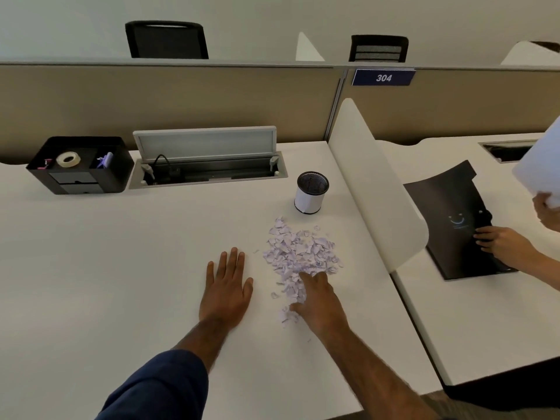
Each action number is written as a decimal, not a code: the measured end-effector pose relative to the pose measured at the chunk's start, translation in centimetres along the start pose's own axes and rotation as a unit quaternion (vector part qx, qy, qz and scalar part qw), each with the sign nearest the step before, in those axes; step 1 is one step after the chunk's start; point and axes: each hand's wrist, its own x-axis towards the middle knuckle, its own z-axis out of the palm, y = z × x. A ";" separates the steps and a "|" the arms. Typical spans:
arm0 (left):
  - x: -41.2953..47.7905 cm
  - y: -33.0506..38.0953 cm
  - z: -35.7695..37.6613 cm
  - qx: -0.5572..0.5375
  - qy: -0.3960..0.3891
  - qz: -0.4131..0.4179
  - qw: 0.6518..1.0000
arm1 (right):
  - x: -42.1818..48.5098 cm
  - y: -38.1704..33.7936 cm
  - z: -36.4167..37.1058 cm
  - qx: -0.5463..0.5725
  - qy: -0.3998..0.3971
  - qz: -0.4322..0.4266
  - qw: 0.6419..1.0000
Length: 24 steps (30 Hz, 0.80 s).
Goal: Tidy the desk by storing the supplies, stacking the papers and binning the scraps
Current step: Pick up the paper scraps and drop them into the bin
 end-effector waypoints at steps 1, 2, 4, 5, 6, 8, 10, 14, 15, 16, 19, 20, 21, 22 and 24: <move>0.0 0.0 0.1 0.001 0.000 -0.001 1.000 | 0.2 -0.5 0.0 -0.022 -0.010 -0.011 1.000; 0.1 0.0 0.1 -0.001 0.000 -0.002 1.000 | 0.3 -1.0 0.1 -0.049 -0.021 -0.021 0.998; 0.1 0.0 0.1 -0.003 0.003 -0.005 1.000 | 0.6 -1.9 0.4 -0.101 -0.025 -0.034 0.994; 0.1 0.0 0.1 -0.003 0.004 -0.005 1.000 | 0.6 -2.2 0.6 -0.122 -0.023 -0.045 0.991; 0.1 0.0 0.1 -0.004 0.005 -0.004 1.000 | 0.4 -2.4 0.7 -0.138 -0.019 -0.058 0.989; 0.1 0.0 0.2 -0.007 0.009 -0.003 1.000 | 0.3 -2.3 1.2 -0.153 -0.005 -0.078 0.985; 0.1 -0.1 0.2 -0.010 0.012 -0.004 1.000 | 0.2 -2.2 1.5 -0.155 0.013 -0.096 0.983; 0.1 -0.1 0.4 -0.008 0.010 -0.003 1.000 | 0.9 -0.8 1.6 -0.130 0.044 -0.132 0.982; 0.1 -0.1 0.4 -0.010 0.012 -0.001 1.000 | 1.2 -0.4 1.4 -0.096 0.032 -0.123 0.987; 0.1 -0.2 0.4 -0.014 0.013 0.000 1.000 | 1.7 -0.1 1.1 -0.069 0.045 -0.105 0.991; 0.1 -0.2 0.4 -0.019 0.014 0.001 1.000 | 2.8 0.5 -0.9 0.055 0.021 -0.027 0.998; 0.1 -0.2 0.4 -0.017 0.014 0.001 1.000 | 3.1 0.5 -1.9 0.103 0.010 -0.007 0.995; 0.1 -0.2 0.3 -0.018 0.013 0.002 1.000 | 3.3 0.5 -2.9 0.151 -0.003 0.011 0.988; 0.0 -0.1 0.2 -0.019 0.013 0.002 1.000 | 3.5 0.7 -3.9 0.195 -0.019 0.026 0.980; 0.0 -0.1 0.1 -0.015 0.011 0.001 1.000 | 4.0 1.1 -6.1 0.274 -0.048 0.055 0.959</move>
